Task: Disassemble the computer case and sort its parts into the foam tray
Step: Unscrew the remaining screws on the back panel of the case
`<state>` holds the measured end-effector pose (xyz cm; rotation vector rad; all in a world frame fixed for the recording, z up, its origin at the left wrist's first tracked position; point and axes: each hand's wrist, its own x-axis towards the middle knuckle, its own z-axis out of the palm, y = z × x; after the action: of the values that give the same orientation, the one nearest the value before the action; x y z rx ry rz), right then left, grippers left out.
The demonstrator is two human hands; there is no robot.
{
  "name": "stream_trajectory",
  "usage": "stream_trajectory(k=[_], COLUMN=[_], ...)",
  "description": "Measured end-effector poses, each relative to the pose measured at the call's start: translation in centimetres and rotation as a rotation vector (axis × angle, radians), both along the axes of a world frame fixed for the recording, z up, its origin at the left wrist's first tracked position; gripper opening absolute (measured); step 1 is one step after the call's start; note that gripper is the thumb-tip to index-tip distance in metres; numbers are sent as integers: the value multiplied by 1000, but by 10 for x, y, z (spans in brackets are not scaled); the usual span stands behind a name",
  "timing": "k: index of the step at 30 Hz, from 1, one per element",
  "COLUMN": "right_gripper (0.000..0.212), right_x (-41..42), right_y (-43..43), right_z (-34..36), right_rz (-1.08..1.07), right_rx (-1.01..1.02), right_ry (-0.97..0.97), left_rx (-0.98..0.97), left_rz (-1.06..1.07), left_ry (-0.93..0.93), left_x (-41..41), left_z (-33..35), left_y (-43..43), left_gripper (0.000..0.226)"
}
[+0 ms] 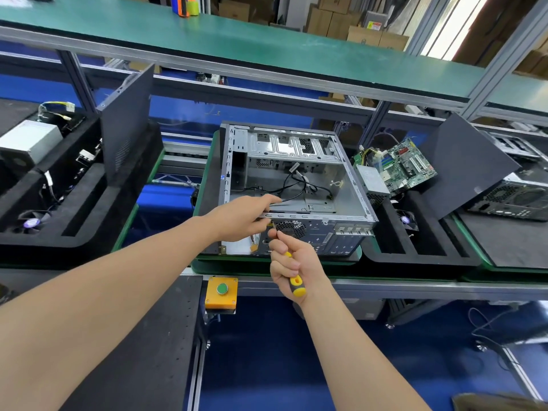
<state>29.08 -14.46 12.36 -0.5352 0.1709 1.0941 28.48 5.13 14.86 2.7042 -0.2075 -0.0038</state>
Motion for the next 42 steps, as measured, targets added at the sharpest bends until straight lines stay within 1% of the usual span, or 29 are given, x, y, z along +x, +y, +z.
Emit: stream_trajectory(k=[3, 6, 8, 9, 11, 12, 13, 14, 17, 19, 20, 21, 23, 24, 30, 31, 32, 33, 34, 36, 37, 38, 39, 42], right_gripper=[20, 22, 23, 23, 17, 12, 10, 12, 12, 18, 22, 25, 28, 28, 24, 25, 26, 26, 25, 20, 19, 19, 20, 18], right_x=[3, 1, -2, -2, -2, -3, -5, -7, -10, -6, -5, -4, 0, 2, 2, -1, -3, -4, -4, -3, -2, -1, -1, -6], right_y=[3, 7, 11, 12, 13, 14, 15, 16, 18, 16, 14, 12, 8, 5, -7, -7, -6, -5, -3, 0, 0, 1, 2, 4], right_z=[2, 6, 9, 10, 13, 14, 14, 14, 8, 9, 10, 12, 13, 14, 1, -2, -3, -3, -2, 4, 7, 9, 12, 15], right_rz=[6, -6, 21, 43, 118, 167, 188, 186, 101, 44, 37, 35, 51, 55, 66, 61, 48, 30, 17, 14, 21, 34, 53, 121], right_rx=[-222, -490, -742, -903, -1241, -1372, -1457, -1497, -1511, -1417, -1316, -1180, -875, -726, 48, 148, 202, 199, 145, -69, -204, -354, -527, -1122], right_ry=[-222, -538, -803, -973, -1377, -1527, -1615, -1662, -1688, -1592, -1480, -1307, -856, -668, 90, 171, 206, 196, 151, -33, -171, -344, -556, -1289], left_rx=[12, 5, 14, 16, 17, 17, 16, 18, 24, 23, 24, 25, 34, 40, 57, 55, 56, 57, 58, 55, 54, 54, 54, 49], left_rz=[-34, -38, -39, -40, -43, -48, -51, -50, -44, -50, -53, -55, -54, -52, -63, -65, -67, -68, -70, -70, -70, -70, -72, -83], left_ry=[-38, -53, -53, -54, -61, -65, -68, -70, -64, -59, -55, -51, -48, -46, -47, -48, -50, -52, -52, -54, -55, -54, -52, -49], left_x=[2, 3, 3, 3, 4, 4, 4, 4, 3, 2, 2, 2, 1, 2, 3, 3, 3, 3, 3, 3, 3, 3, 3, 4], left_z=[-1, -3, -3, -4, -4, -4, -4, -4, -2, -1, 0, 0, 1, 1, -1, -1, -1, -1, -1, -1, -1, -1, -1, -1], left_y=[1, 1, 1, 1, 1, 1, 0, 0, 0, -1, -1, -1, -1, -1, 1, 2, 2, 2, 2, 1, 1, 1, 1, 1], left_gripper=[44, 44, 43, 43, 42, 41, 40, 40, 40, 39, 39, 39, 40, 40, 38, 38, 38, 39, 39, 39, 39, 39, 39, 39])
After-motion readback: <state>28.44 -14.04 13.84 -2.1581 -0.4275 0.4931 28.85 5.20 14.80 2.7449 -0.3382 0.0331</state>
